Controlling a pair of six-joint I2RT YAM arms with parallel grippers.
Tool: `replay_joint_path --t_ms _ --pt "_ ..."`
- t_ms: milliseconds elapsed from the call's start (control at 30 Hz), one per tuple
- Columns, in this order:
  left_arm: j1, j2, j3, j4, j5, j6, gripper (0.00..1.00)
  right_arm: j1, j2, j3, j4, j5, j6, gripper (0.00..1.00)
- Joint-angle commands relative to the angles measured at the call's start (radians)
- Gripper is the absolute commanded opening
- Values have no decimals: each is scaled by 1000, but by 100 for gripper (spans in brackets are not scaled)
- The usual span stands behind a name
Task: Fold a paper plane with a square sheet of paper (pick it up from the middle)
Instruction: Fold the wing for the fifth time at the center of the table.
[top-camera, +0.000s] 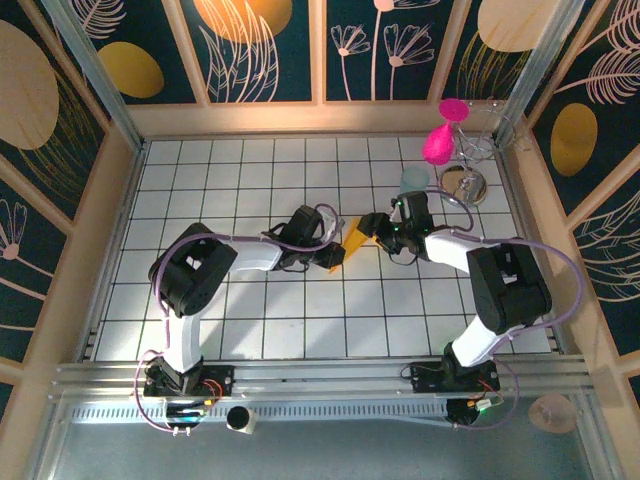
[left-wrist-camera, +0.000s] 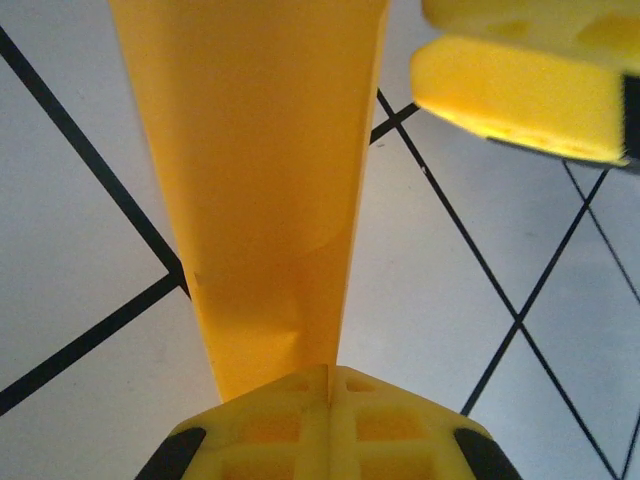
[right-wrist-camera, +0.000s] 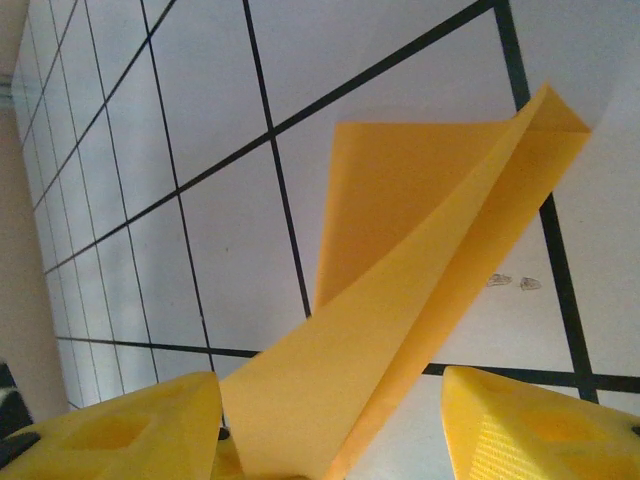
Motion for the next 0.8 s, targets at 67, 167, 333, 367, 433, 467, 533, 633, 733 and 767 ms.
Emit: replay_joint_path --t_ms 67,167,333,367,433,467,533,633,733,767 --pt "23 22 -36 81 98 -151 5 -4 37 6 -1 -17 -76 60" --pt "34 24 -45 99 124 -191 5 0 54 18 -15 -22 -94 60" --pt "47 35 -44 101 148 -259 5 16 93 51 -47 -27 -119 59" --pt "48 36 -45 102 151 -270 5 19 99 54 -52 -23 -121 59" --pt "49 39 -44 103 154 -279 5 23 107 56 -55 -19 -121 59" --pt "48 42 -44 101 153 -281 6 25 109 56 -52 -22 -122 59" --pt "49 51 -41 96 157 -281 5 25 117 61 -55 -24 -124 59" --pt "48 67 -27 75 165 -282 6 33 127 69 -68 -12 -125 59" --pt "49 73 -20 67 167 -285 6 38 142 79 -90 9 -124 58" --pt "49 73 -18 67 168 -287 7 40 148 83 -98 13 -127 57"
